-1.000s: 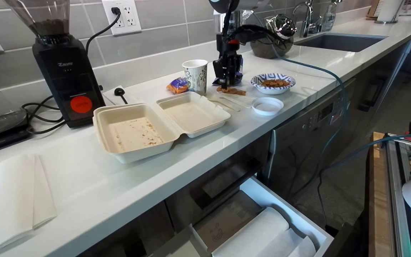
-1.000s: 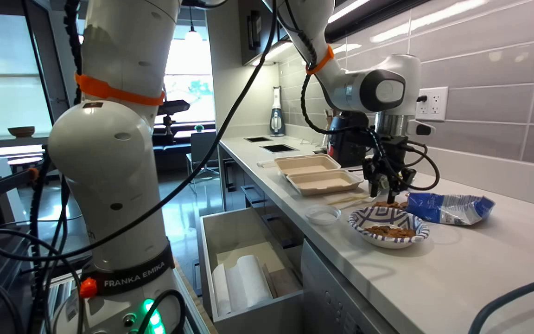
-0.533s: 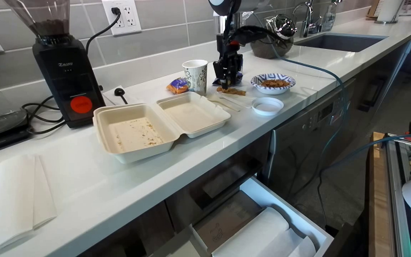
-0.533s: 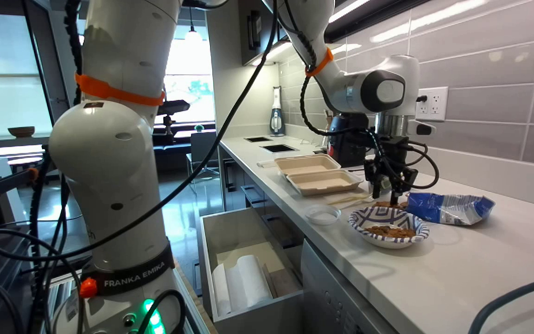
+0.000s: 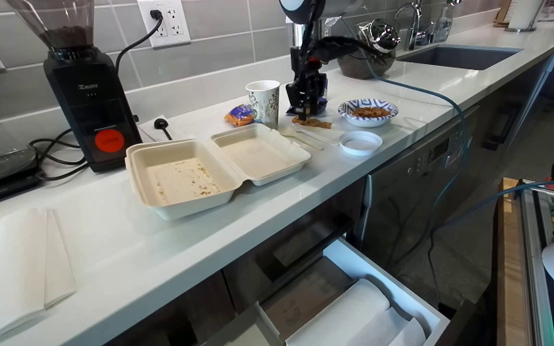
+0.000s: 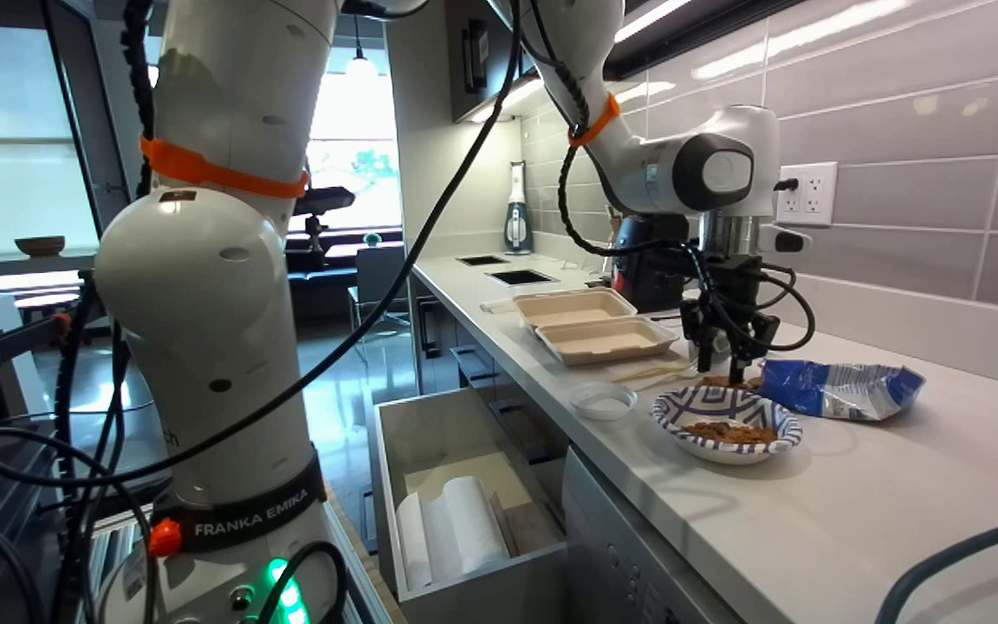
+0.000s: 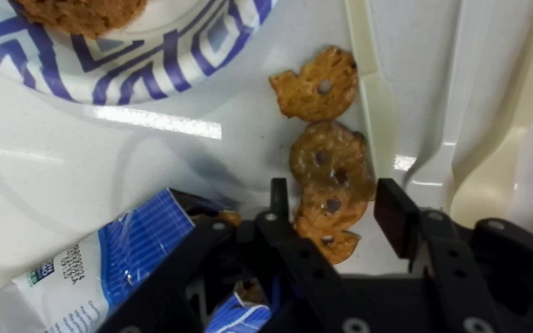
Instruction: Move the cookie on the counter to the slightly to the left
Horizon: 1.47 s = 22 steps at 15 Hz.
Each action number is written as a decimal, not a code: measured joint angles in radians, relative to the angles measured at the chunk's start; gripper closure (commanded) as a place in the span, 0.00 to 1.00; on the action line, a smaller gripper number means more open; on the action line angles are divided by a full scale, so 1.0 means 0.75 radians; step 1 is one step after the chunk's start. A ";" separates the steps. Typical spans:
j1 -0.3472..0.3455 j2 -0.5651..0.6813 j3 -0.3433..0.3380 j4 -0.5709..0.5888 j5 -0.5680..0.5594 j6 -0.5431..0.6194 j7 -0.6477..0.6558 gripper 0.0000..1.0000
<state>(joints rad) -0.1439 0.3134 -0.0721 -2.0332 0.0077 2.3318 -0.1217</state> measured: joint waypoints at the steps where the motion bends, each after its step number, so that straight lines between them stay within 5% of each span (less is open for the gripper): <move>1: 0.002 0.001 0.000 0.000 0.000 0.000 0.003 0.45; 14: 0.021 0.039 -0.001 0.025 -0.028 0.020 0.045 0.38; 22: 0.030 0.062 -0.009 0.028 -0.050 0.053 0.082 0.48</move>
<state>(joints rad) -0.1216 0.3597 -0.0791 -2.0120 -0.0298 2.3716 -0.0599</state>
